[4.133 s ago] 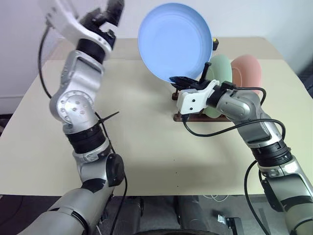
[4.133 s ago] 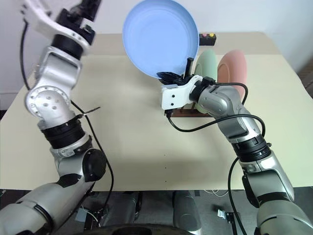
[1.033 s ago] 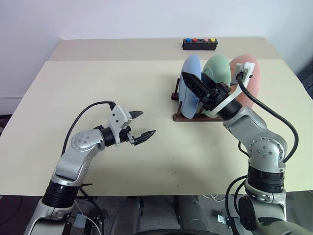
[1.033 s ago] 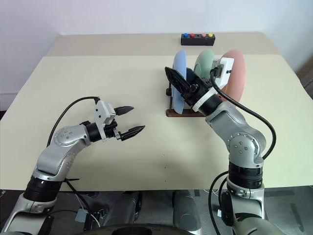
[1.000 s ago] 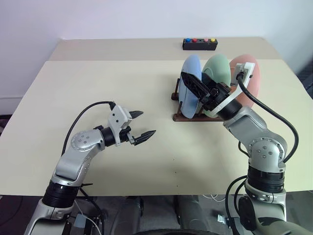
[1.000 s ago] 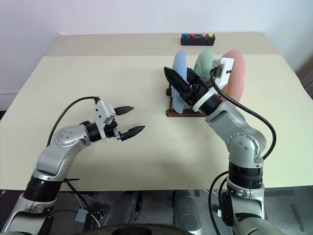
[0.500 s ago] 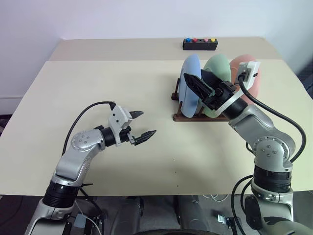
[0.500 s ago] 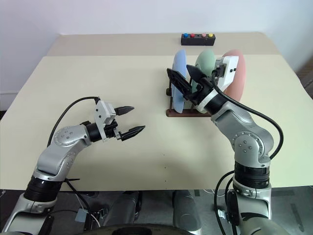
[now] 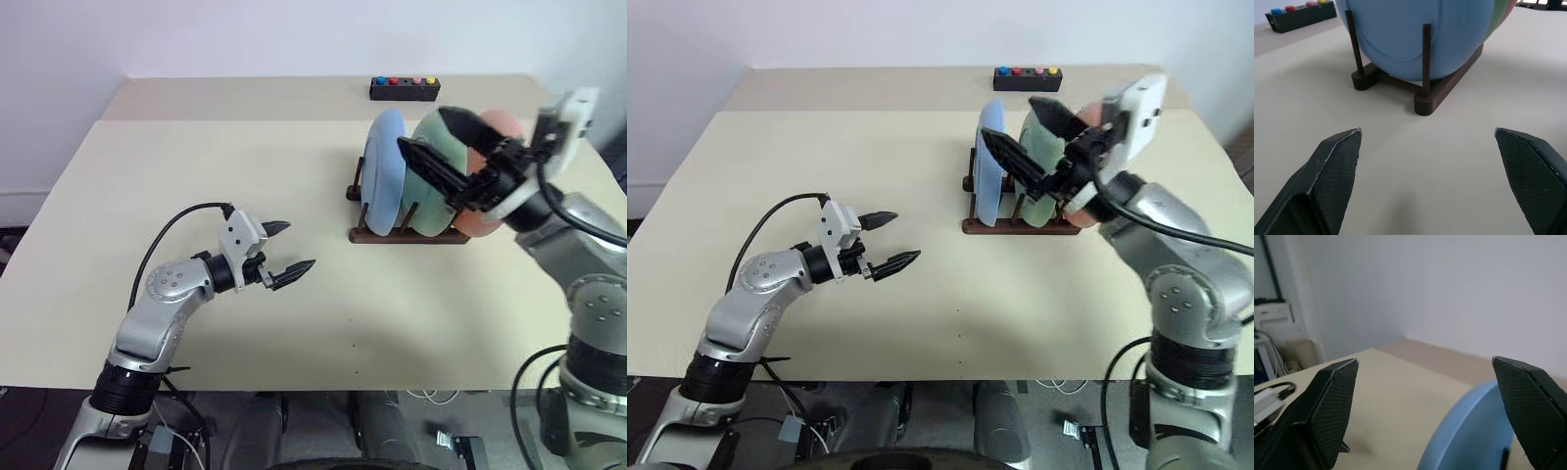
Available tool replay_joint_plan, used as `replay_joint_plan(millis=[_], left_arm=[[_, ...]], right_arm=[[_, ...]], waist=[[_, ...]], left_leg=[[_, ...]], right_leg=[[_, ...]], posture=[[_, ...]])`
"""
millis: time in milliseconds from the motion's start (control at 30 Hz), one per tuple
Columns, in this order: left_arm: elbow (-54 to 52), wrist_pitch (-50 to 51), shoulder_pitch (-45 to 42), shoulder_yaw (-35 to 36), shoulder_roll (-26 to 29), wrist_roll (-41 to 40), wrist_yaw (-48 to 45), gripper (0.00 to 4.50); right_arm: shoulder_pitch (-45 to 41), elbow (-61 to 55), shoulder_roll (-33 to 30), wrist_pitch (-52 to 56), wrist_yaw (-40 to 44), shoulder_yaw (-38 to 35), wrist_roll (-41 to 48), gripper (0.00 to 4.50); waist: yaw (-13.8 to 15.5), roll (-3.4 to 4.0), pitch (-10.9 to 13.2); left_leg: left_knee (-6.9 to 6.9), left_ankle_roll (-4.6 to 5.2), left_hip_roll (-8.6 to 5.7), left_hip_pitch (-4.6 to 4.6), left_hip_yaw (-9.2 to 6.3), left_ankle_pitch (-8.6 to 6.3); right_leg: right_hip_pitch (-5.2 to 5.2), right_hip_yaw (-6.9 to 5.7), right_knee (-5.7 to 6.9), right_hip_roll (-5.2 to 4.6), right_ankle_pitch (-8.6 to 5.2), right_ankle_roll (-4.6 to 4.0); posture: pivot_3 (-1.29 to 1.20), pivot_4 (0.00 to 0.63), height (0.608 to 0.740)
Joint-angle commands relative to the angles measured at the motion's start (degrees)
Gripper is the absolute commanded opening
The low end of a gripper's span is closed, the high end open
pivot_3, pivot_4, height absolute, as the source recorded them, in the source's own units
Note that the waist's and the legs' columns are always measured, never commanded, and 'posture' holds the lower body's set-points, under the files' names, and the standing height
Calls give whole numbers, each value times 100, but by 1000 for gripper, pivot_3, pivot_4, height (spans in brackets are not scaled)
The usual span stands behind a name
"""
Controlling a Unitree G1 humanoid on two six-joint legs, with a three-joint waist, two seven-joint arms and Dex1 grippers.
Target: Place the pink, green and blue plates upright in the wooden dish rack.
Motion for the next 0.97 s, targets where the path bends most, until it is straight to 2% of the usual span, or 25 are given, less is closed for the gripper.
replay_joint_plan(millis=[33,167,233,367,500,967], left_arm=[[26,-204,-69,123,-23,125,117,4500],[320,-385,-86,327,82,235,168,4500],[454,-451,-110,375,107,290,202,4500],[934,-740,-163,546,170,546,415,4500],[1326,-926,-213,646,175,730,617,4500],[1686,-1276,-78,888,231,721,631,4500]], right_arm=[[666,-86,-491,-214,658,-936,-9,4461],[2068,287,-848,-465,1639,-2046,-338,4461],[2583,477,-867,-657,1957,-2276,-556,4461],[3380,1190,-916,-1405,2075,-2174,-1841,4461],[3481,1973,-837,-1950,1974,-2068,-2486,4461],[3369,2499,-537,-2415,2113,-1636,-2664,4461]], waist=[[3,-2,0],[4,-2,-1],[-20,-1,-1],[-35,3,-3],[-34,3,-3],[-27,3,-3]], left_leg=[[1,1,0,0,0,-1],[3,4,0,2,3,-2],[4,4,0,6,4,-2],[7,4,2,16,15,-2],[8,4,2,17,15,-2],[7,4,1,17,12,-2]], right_leg=[[2,0,-2,0,0,0],[6,0,-4,0,-1,1],[10,1,-2,0,-1,1],[14,5,-2,1,-1,2],[16,5,-3,1,-1,2],[19,5,-3,0,-2,4]], posture=[[0,150,740],[0,150,740],[0,150,740],[0,150,740],[0,150,740],[0,150,740]])
